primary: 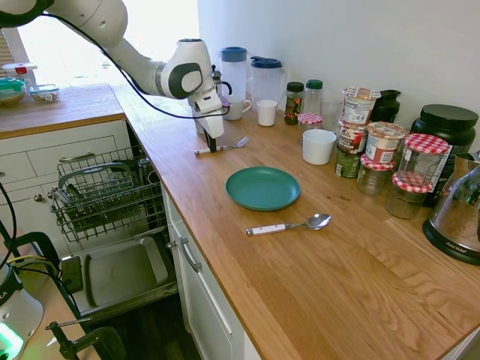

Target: Put the fork in the dishwasher

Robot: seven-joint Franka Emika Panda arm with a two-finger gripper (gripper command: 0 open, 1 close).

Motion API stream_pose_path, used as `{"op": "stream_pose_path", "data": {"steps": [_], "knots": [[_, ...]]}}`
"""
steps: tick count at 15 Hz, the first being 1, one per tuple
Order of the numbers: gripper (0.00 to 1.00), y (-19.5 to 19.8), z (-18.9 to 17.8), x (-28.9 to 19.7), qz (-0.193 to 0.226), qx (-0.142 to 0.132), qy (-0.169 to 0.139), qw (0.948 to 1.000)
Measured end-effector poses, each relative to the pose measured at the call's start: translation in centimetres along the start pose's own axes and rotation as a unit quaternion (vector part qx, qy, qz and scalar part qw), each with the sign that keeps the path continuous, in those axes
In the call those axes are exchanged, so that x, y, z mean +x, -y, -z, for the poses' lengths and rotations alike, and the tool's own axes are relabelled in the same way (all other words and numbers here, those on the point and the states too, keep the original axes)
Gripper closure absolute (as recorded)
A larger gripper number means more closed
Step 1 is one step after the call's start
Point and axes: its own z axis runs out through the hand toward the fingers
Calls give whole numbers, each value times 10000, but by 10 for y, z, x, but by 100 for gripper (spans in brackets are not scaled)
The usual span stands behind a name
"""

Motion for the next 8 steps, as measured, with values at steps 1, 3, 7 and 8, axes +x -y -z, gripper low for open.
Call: {"op": "stream_pose_path", "data": {"steps": [1, 3, 7, 8], "knots": [[100, 2, 0, 10, 28, -40, 231, 9997], [100, 8, 0, 21, 91, -147, 480, 9987], [100, 17, 11, 25, 151, -162, 487, 9986], [100, 21, 21, 23, 197, -135, 464, 9986]]}}
